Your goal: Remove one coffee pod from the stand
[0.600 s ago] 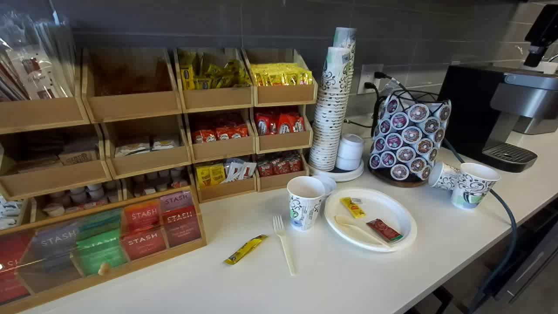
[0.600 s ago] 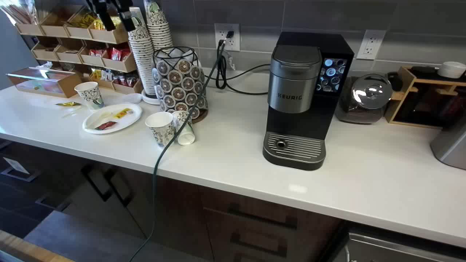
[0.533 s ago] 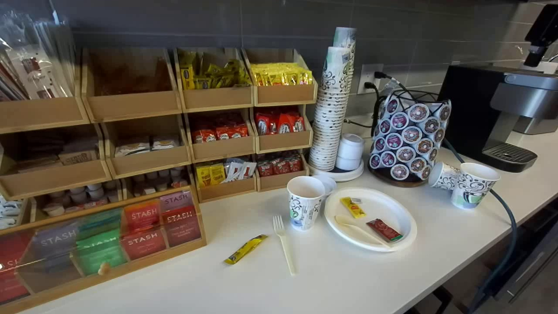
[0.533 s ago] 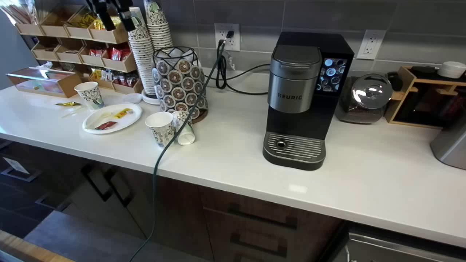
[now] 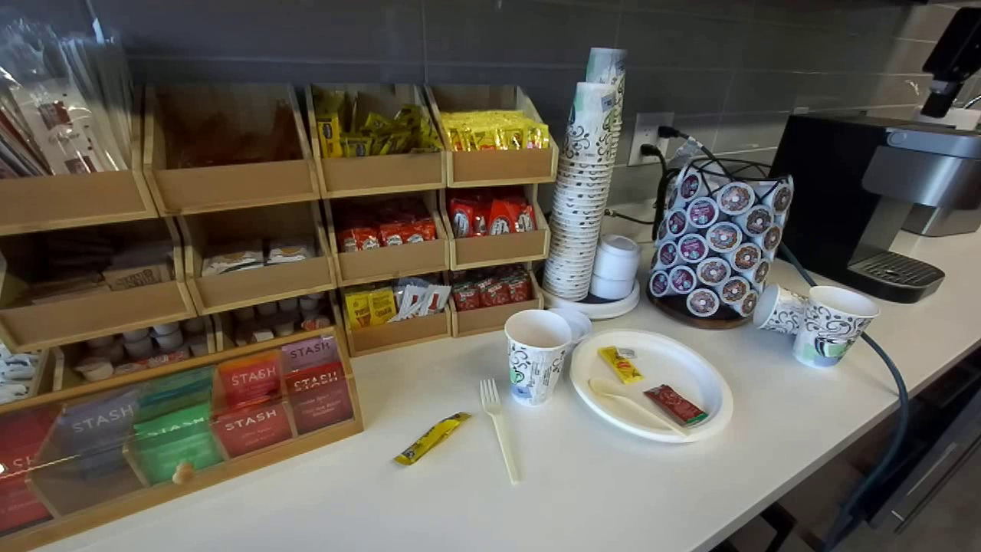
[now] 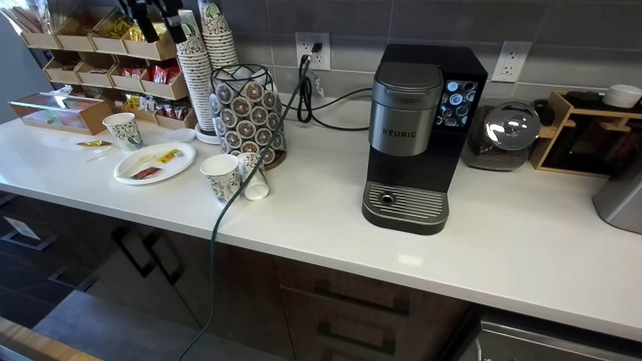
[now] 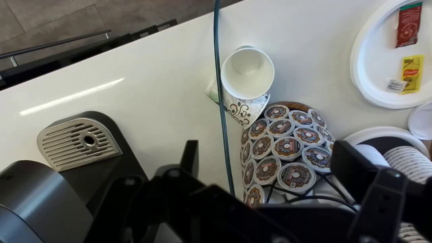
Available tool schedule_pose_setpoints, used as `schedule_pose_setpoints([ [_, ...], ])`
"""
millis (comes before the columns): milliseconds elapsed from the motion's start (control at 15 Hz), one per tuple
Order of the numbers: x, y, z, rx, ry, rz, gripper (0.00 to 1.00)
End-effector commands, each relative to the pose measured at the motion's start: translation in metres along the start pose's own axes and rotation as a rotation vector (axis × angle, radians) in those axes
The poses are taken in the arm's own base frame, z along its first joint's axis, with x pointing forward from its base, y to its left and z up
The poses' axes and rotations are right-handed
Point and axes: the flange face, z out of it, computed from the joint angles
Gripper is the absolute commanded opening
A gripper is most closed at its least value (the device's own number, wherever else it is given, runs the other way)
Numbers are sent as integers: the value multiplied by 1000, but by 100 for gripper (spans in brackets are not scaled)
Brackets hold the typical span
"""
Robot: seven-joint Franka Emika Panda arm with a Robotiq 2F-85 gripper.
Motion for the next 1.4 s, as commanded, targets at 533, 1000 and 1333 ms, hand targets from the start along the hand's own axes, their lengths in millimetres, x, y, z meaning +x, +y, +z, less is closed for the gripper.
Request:
schedule_pose_setpoints([
  [533,-2,16,54,351,161,233,100],
  [1000,-1,10,65,346,166,202,100],
  [1333,0,-9,69,348,336,171,100],
])
